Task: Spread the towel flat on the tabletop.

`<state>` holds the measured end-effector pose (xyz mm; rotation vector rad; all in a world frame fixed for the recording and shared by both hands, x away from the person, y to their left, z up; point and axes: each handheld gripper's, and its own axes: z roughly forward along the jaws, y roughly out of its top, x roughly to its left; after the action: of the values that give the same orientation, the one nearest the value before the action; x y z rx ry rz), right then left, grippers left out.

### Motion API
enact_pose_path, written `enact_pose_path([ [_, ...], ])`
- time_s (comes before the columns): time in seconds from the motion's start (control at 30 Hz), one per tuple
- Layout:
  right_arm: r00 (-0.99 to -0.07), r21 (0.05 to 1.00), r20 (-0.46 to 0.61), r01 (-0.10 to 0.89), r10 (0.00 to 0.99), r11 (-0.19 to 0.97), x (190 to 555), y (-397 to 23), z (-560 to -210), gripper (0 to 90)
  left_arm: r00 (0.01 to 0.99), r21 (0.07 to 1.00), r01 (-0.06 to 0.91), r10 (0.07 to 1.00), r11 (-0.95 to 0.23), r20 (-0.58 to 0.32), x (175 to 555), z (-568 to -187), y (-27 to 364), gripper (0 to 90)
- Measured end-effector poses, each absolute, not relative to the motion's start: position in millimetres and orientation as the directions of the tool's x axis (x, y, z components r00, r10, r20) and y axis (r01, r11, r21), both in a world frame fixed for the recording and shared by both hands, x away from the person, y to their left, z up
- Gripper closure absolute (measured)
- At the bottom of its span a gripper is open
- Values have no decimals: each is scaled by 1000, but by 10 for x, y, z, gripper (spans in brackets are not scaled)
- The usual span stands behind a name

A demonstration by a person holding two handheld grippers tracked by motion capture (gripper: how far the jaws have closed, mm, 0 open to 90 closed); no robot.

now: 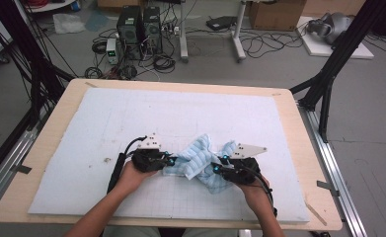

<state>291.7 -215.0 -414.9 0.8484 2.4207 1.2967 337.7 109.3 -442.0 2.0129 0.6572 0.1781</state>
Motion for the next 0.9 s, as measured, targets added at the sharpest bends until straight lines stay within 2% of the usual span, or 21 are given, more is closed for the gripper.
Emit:
enact_pose_path([
  [0.17,-803,834,49,360,594,418,2906,-2102,-4127,710,818,855,387,556,-345,-146,3448,-4395,1244,836],
  [0.3,-806,848,18,326,592,417,2895,-2053,-4104,758,777,861,422,603,-284,-182,3508,-4374,1419,837],
  [0.43,-808,870,-15,280,589,406,2865,-2015,-4042,800,752,866,420,639,-272,-164,3588,-4302,1593,837],
  [0.73,-824,873,5,280,567,399,2863,-2012,-4033,802,636,871,460,748,-171,-189,3768,-4235,2150,837],
  [0.83,-838,863,20,289,545,414,2871,-2005,-4054,801,607,876,458,772,-150,-185,3789,-4230,2310,837],
  [0.9,-857,828,24,306,514,470,2859,-1958,-4102,801,587,873,466,788,-143,-184,3805,-4241,2404,836],
])
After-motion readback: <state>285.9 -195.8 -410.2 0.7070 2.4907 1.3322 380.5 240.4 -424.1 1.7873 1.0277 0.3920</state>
